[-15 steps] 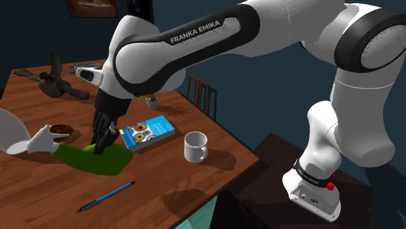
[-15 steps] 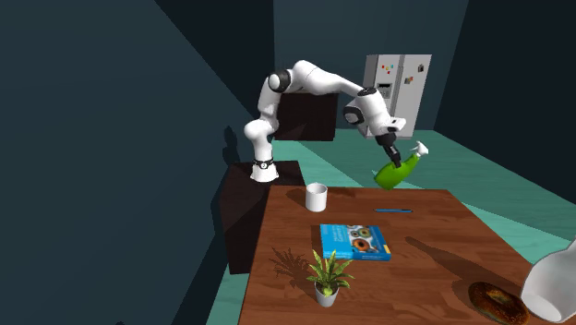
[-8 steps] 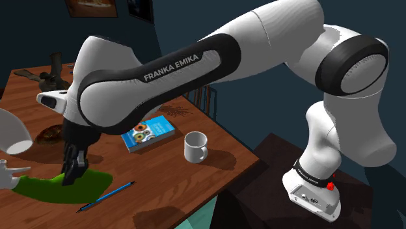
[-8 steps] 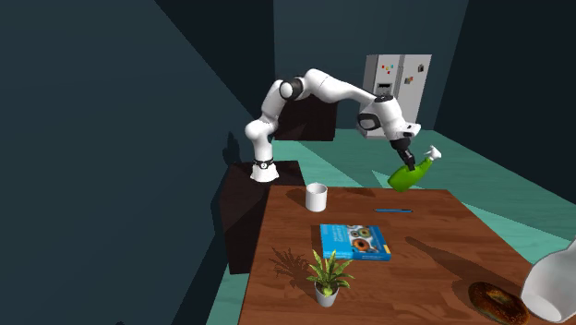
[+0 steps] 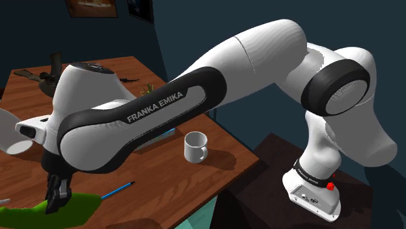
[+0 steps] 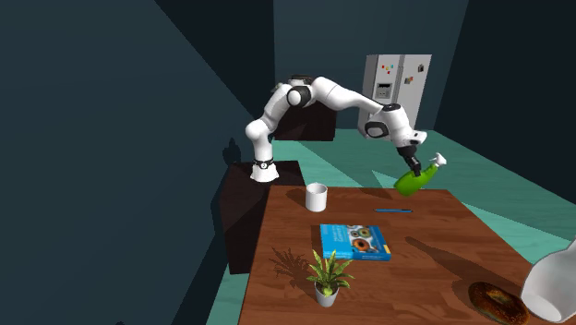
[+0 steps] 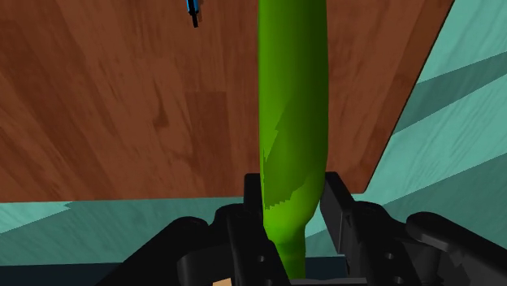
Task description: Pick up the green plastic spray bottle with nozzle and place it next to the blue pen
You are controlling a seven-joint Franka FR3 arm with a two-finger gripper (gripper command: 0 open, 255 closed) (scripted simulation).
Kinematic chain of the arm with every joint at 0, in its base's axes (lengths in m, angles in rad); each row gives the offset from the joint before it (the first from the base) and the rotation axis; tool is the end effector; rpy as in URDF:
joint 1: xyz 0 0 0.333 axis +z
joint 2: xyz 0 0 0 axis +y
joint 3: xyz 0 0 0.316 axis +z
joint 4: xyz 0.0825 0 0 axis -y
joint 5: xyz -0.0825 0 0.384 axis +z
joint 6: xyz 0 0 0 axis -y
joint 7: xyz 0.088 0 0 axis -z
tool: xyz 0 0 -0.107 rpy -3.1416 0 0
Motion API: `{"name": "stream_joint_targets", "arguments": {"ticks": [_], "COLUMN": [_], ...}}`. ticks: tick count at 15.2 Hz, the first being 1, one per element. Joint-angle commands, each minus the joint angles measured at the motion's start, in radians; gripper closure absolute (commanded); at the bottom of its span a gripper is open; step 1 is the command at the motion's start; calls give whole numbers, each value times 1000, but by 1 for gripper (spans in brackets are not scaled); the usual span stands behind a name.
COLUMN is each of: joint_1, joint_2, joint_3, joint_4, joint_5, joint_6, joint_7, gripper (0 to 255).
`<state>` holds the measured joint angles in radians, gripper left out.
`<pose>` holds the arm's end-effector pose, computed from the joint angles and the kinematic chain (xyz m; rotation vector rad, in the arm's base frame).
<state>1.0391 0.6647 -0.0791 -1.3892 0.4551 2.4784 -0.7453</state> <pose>0.4266 0.6317 0.3651 -2.0669 -1.7995 -0.5408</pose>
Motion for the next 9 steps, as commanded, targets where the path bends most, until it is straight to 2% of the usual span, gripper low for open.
{"name": "stream_joint_targets", "arguments": {"ticks": [1,9], "joint_1": [-2,-10], "joint_2": [16,61], "joint_3": [4,23], "joint_4": [1,-18], "joint_5": [5,27], "joint_6": [16,78], "joint_7": [-7,-40], "gripper": [255,255]}}
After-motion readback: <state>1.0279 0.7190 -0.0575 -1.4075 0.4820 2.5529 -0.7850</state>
